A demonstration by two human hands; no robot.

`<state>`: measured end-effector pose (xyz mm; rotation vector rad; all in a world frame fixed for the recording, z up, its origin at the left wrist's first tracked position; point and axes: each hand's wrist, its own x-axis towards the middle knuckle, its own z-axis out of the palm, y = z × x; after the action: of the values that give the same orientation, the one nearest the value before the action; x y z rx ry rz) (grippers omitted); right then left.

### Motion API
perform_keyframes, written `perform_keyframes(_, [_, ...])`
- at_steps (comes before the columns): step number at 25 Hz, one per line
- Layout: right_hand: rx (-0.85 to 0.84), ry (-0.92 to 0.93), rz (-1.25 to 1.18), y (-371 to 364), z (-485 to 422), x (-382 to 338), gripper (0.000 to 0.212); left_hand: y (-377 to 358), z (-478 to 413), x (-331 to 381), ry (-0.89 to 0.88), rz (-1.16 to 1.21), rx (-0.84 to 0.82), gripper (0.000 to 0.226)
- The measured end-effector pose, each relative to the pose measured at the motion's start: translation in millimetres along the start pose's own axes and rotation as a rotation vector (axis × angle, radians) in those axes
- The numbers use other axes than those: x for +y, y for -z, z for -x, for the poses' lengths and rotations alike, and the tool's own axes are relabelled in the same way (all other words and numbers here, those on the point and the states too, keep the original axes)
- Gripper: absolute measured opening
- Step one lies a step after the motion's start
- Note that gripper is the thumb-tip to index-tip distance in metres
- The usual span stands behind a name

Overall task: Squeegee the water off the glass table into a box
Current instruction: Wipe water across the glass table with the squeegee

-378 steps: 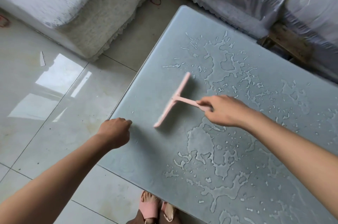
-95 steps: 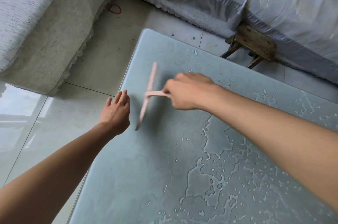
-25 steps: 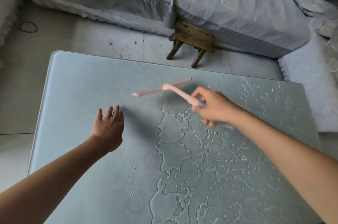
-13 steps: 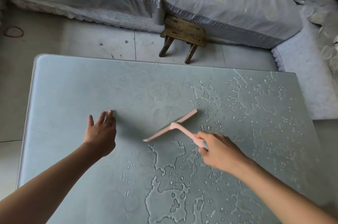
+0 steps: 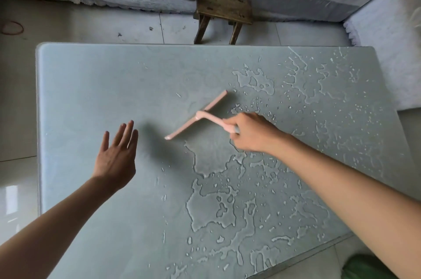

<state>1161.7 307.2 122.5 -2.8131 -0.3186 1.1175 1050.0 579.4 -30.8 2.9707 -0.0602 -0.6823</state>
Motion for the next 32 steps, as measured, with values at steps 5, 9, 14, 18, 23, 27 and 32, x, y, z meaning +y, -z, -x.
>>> perform_keyframes(5, [-0.149,-0.089,0.262,8,53,38,0.043,-7,52,27,0.132,0.004,-0.126,0.07])
perform_keyframes(9, [0.007,0.194,0.442,0,78,16,0.041,-15,83,49,0.186,-0.009,-0.196,0.07])
perform_keyframes(14, [-0.003,0.556,0.496,-55,77,-43,0.036,-28,110,75,0.302,0.055,-0.247,0.069])
perform_keyframes(18, [-0.035,0.497,0.484,-68,77,-10,0.035,-42,127,85,0.36,0.052,-0.262,0.069])
perform_keyframes(23, [-0.092,0.368,0.554,-39,97,62,0.044,-56,142,92,0.405,0.052,-0.245,0.07])
perform_keyframes(27, [0.022,0.415,0.669,-32,124,54,0.037,-64,157,97,0.427,0.057,-0.229,0.07])
perform_keyframes(32, [-0.023,0.694,0.603,-95,130,-38,0.042,-69,176,91,0.477,0.1,-0.209,0.067])
